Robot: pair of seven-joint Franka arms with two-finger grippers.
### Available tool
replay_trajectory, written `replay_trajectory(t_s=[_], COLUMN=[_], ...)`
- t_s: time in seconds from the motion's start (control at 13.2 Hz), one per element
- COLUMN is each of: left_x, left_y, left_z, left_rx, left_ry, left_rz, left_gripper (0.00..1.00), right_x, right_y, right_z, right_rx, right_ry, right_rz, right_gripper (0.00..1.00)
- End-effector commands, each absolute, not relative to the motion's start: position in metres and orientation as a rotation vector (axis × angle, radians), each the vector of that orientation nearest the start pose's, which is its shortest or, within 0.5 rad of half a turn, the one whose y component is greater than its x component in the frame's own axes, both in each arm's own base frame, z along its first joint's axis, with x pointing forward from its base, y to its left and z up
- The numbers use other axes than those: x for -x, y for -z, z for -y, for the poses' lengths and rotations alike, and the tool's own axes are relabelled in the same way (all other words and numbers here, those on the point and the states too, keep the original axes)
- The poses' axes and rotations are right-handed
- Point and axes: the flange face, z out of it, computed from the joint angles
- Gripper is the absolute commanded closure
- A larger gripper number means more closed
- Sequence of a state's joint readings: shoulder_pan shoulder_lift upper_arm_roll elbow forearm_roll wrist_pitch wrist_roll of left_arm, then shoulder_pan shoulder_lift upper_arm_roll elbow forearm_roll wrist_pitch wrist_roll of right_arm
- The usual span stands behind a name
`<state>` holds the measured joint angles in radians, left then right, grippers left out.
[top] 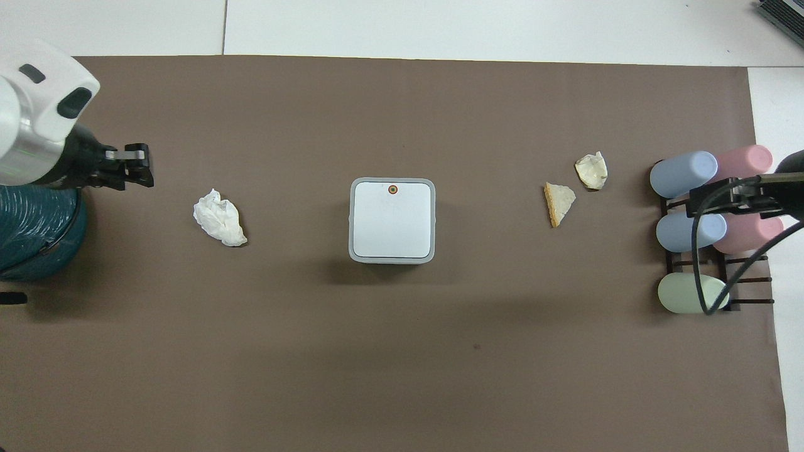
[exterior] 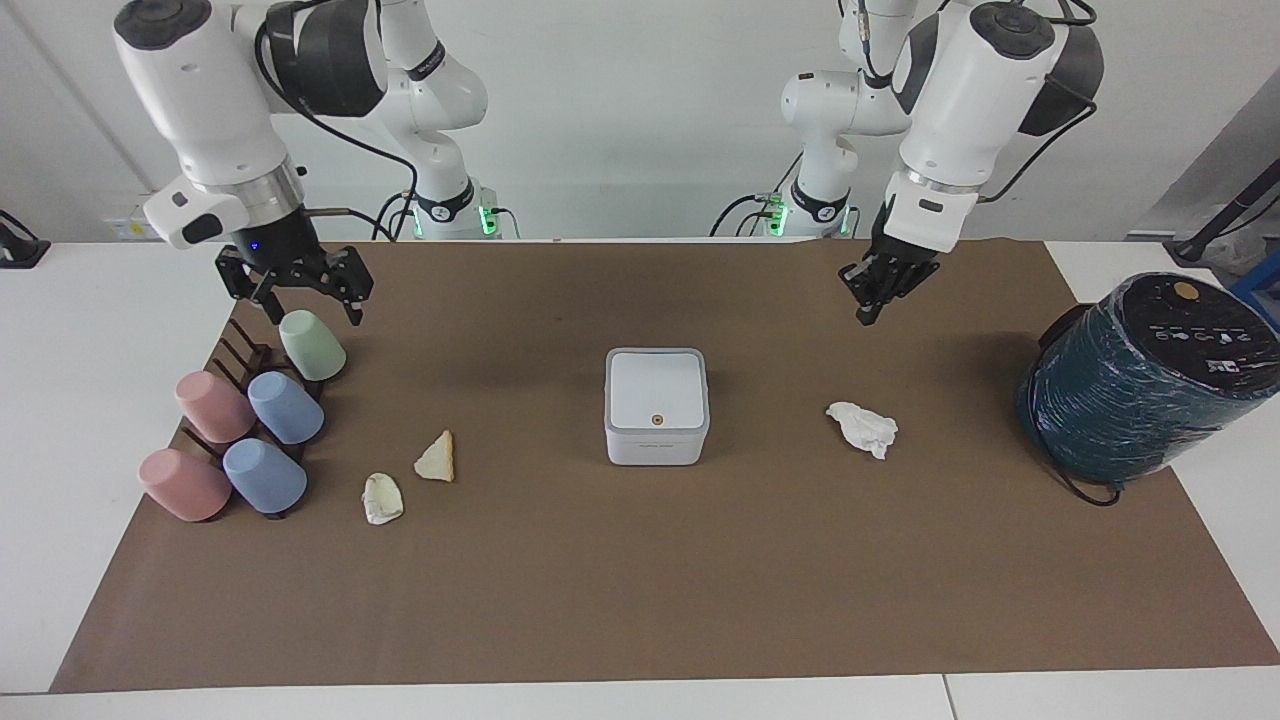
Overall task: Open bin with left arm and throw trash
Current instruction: 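Reach the left gripper to the bin lid while the right gripper reaches the scrap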
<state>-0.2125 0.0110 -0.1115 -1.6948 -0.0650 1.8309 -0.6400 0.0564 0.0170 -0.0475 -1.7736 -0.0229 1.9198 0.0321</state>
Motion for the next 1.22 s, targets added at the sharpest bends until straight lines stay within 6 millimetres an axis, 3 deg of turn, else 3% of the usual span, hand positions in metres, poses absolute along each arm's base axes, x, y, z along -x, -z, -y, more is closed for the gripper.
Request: replay_trajectory(t_s=[0.0,0.23,0.46,0.68,0.91,1.14], left_x=[-0.533,-0.537,-0.543,-0.548,-0.546,-0.537], left_y=[-0.569,-0.536,-0.506,-0.498,-0.483,-0.453], left_z=[0.229,0.280,0.321,0.331,0.345,0.360], left_rx=[3.228,3.234,3.258,3.294,3.321,3.332], left_ry=[0.168,0.146,0.188,0.212,0.206,0.190], left_rz=[0.766,0.915,1.026,1.107,1.118,1.106], left_gripper=[1.00,1.00,1.00,1.00,1.00,1.00], right_x=[-0.622,-0.650,-0.647,-0.647,-0.651,-0.650], right_y=[-0.482,-0.421,-0.369,-0.330,-0.304,-0.285], right_z=[-0.007,-0.011,-0.011,-0.011,-0.010,-0.010], right_rx=[3.154,3.152,3.153,3.149,3.150,3.148], right_ry=[0.255,0.305,0.248,0.276,0.278,0.229], right_rz=[0.050,0.132,0.303,0.359,0.362,0.402], right_gripper=[0.00,0.00,0.00,0.00,0.02,0.23])
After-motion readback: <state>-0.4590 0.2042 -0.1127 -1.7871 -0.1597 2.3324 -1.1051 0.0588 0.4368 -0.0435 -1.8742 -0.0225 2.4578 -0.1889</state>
